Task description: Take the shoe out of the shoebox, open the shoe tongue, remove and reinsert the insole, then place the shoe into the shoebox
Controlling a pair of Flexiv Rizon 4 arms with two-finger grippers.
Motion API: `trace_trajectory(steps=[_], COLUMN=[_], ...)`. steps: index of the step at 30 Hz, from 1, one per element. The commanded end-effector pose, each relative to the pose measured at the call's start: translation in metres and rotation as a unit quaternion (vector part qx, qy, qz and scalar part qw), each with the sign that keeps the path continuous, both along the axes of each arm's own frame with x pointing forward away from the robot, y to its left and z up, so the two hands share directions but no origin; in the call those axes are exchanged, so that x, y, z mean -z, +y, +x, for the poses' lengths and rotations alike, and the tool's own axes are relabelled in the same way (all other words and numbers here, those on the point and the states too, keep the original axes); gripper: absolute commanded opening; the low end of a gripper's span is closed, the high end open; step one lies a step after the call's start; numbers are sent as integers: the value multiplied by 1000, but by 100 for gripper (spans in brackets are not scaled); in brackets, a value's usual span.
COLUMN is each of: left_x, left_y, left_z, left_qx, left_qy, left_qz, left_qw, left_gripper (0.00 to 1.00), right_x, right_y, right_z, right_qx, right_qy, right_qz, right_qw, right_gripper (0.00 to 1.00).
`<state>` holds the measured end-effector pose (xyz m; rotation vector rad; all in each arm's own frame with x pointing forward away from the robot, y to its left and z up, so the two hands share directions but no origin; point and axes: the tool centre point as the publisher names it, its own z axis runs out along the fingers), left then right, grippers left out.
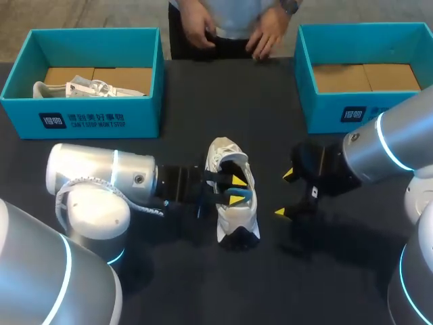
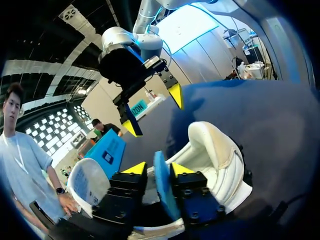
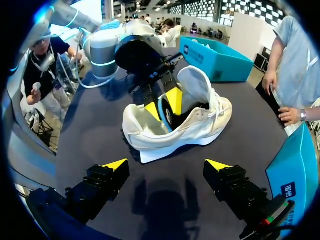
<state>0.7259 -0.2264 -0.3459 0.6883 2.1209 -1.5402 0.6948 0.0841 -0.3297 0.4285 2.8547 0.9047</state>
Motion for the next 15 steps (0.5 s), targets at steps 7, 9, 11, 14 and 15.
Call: trace_trajectory(steps=[7, 9, 11, 14, 15], left_x=[-19, -23, -25, -29, -30], left_y=[10, 11, 11, 10, 10], left_z=[-6, -4, -2, 0, 1], left_qx=[-14, -15, -15, -17, -17], left_qy=[-6, -10, -15, -18, -19], left_qz=[-16, -18, -18, -23, -24], left_qw=[1000, 1000, 1000, 999, 999], left_gripper=[80, 80, 80, 81, 81], right_x=[-2, -2, -2, -2, -2], right_y=[1, 2, 2, 2, 2], right_z=[-3, -3, -3, -4, -4], right_qx=[-1, -2, -2, -2, -1], right_qy=[-1, -1, -1, -2, -2], right_qz=[1, 2, 2, 2, 3], right_qw=[1000, 1000, 1000, 1000, 1000], right_gripper=[100, 100, 100, 100, 100])
